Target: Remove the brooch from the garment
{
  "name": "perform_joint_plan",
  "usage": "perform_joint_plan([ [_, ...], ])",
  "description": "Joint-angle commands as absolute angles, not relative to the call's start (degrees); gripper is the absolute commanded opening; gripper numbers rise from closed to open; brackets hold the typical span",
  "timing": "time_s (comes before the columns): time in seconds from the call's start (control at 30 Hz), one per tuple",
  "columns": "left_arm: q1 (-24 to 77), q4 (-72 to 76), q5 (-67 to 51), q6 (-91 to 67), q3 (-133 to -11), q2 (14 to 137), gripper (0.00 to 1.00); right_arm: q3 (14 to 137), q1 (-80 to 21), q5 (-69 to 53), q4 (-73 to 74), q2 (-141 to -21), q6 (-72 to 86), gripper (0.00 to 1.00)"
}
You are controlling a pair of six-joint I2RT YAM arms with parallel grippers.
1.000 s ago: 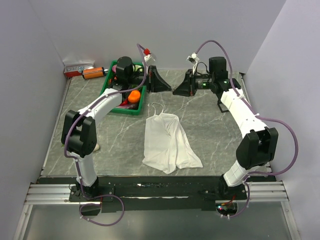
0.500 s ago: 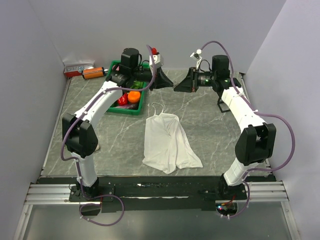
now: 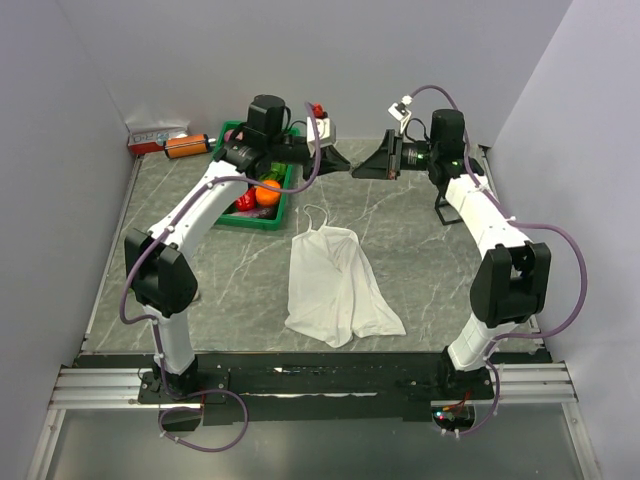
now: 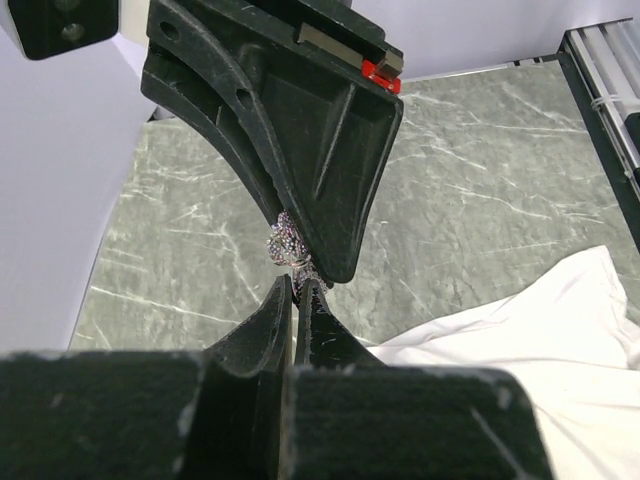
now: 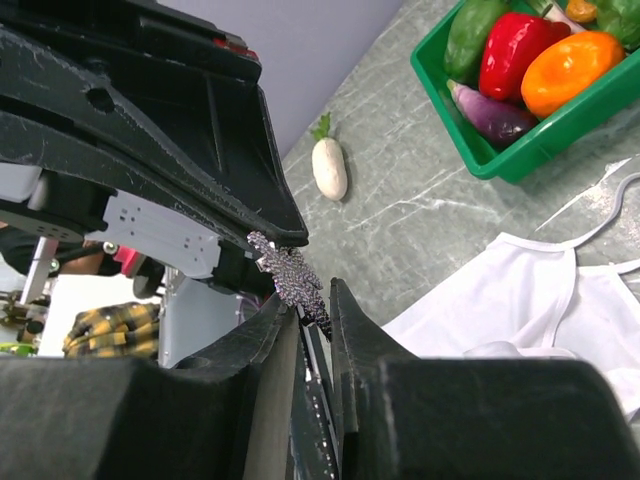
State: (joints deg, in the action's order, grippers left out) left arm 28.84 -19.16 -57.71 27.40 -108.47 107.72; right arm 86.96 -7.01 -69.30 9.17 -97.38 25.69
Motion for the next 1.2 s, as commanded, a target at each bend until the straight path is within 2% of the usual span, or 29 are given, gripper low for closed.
perform_joint_plan([
  [0.0,29.71,-26.64,-65.21,27.6,-108.55,105.64,0.01,87.98,-0.79,-62.05,0.44,-97.12,29.0,0.25],
  [0.37,29.09,-25.67,-64.86,26.28,-106.79,105.47,0.01,85.08,-0.35,-64.86,-4.83,-95.36,31.55,0.34],
  [0.67,28.57,-23.38,-65.39,23.47,-105.47,105.21,0.01,84.9,-0.26,-68.11,-6.68,-95.27,30.76,0.37],
  [0.93,28.3,-22.59,-65.65,22.67,-104.77,105.03,0.01,82.62,-0.35,-71.18,-6.77,-93.61,24.1,0.42],
  [1.17,28.21,-22.67,-65.74,22.67,-104.68,105.03,0.01,84.19,-4.04,-77.86,5.0,-91.76,6.34,0.49],
])
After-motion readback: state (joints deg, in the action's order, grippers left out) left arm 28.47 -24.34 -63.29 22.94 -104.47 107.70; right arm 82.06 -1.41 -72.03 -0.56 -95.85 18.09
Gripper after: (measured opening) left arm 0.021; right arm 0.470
